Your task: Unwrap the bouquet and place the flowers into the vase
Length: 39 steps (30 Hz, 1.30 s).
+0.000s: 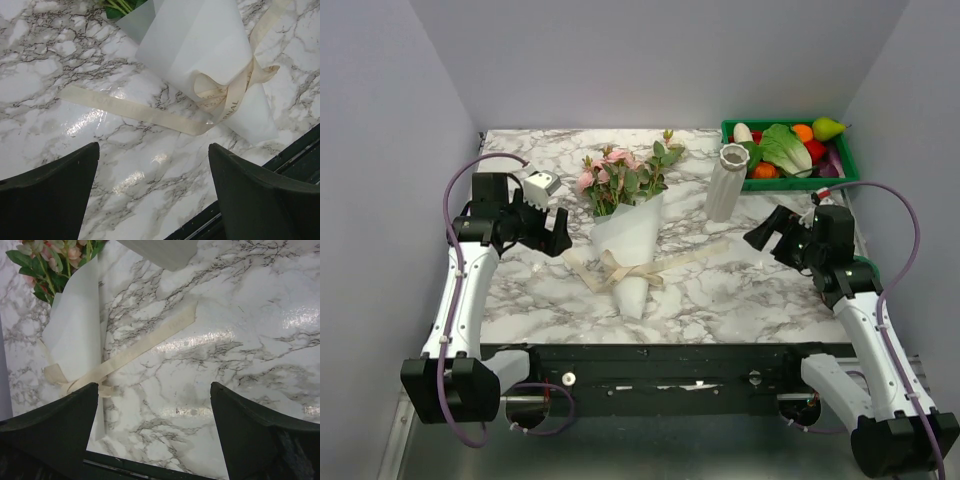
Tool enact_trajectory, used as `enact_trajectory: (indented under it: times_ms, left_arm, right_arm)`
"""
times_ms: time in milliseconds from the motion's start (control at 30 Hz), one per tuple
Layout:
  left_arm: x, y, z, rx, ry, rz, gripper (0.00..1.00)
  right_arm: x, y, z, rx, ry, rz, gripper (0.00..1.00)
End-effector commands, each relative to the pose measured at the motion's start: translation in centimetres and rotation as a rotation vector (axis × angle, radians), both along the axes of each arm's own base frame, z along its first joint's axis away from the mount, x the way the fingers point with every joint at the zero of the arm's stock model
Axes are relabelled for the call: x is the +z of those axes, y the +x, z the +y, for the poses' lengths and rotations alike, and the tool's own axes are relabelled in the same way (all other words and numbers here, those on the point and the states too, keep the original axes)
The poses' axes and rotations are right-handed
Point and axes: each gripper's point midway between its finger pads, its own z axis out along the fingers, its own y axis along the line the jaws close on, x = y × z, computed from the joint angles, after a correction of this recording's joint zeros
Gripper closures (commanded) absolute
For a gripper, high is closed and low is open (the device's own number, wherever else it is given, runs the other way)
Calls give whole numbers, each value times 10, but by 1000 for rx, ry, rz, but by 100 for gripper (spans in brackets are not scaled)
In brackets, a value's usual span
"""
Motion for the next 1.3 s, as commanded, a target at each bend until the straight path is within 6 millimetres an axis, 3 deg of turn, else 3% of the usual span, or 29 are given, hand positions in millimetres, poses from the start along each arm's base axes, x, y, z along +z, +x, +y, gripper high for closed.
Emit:
enact_trajectory:
  times_ms: [0, 300, 333, 500, 633, 767, 800, 933, 1033, 1267]
  left_arm:
    - [-13, -7, -3, -33, -12, 39, 1]
    - [-33, -26, -12, -138, 13, 78, 1]
    - [-35, -30, -20, -173, 15, 78, 1]
    - [-36, -31, -24, -182, 19, 71, 1]
    - [-43, -37, -34, -228, 37, 82, 1]
    - [-63, -46, -47, -315, 123, 90, 1]
    - [-67, -51, -54, -353, 128, 94, 1]
    - [-84, -57, -62, -418, 139, 132, 1]
    - [-96, -58, -65, -451, 150, 153, 1]
    - [-119, -53, -76, -497, 163, 158, 1]
  right_arm:
    - [6, 0, -3, -25, -4, -28, 0]
    - [-21, 2, 0, -11, -10, 16, 0]
    - [-25, 1, 2, -5, -13, 23, 0]
    - [-26, 5, 11, 32, 0, 8, 0]
    - [-33, 10, 27, 73, -33, 19, 0]
    - [-52, 11, 58, 145, -87, 79, 0]
    - [-64, 13, 61, 138, -105, 119, 0]
    - [-84, 16, 75, 156, -127, 169, 1]
    - [-90, 23, 78, 131, -134, 180, 3]
    - [-84, 41, 96, 128, -107, 157, 6]
